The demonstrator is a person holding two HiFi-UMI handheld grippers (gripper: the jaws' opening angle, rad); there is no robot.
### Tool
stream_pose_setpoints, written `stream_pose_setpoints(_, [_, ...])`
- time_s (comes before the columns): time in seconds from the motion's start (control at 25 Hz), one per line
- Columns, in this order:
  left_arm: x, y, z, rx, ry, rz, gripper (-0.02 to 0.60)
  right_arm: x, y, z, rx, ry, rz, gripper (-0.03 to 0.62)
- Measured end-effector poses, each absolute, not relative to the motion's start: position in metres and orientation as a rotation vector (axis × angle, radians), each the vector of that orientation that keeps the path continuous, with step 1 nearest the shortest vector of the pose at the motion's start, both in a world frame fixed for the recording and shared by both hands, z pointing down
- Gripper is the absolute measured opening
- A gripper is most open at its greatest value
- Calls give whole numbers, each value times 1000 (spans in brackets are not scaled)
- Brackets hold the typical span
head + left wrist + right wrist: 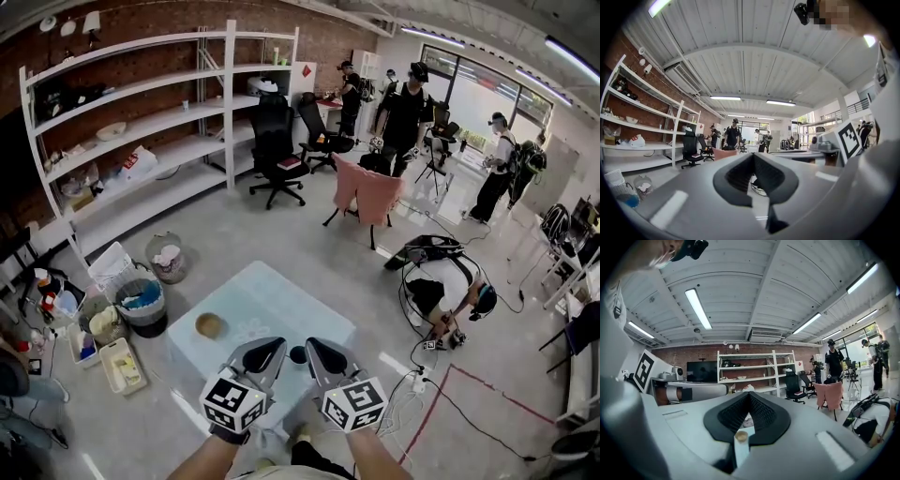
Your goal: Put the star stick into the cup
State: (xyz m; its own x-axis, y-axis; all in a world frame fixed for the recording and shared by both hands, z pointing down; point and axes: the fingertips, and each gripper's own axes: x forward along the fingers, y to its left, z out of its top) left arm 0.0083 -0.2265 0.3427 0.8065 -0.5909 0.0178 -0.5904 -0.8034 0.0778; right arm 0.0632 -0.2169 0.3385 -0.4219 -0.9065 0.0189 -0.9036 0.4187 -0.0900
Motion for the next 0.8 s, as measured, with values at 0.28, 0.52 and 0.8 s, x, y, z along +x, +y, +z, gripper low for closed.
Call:
stream_pose_setpoints(0.28, [9, -220, 339, 2908, -959, -24, 6, 64, -211, 335, -1675, 2615, -127, 11])
stream_pose_setpoints(0.52, [5, -217, 341, 2899, -962, -24, 6, 60, -206, 335, -1671, 2619, -125, 11])
stream_pose_setpoints(0.8, [11, -216, 341, 2895, -966, -23, 6, 65, -206, 335, -1669, 2622, -126, 11])
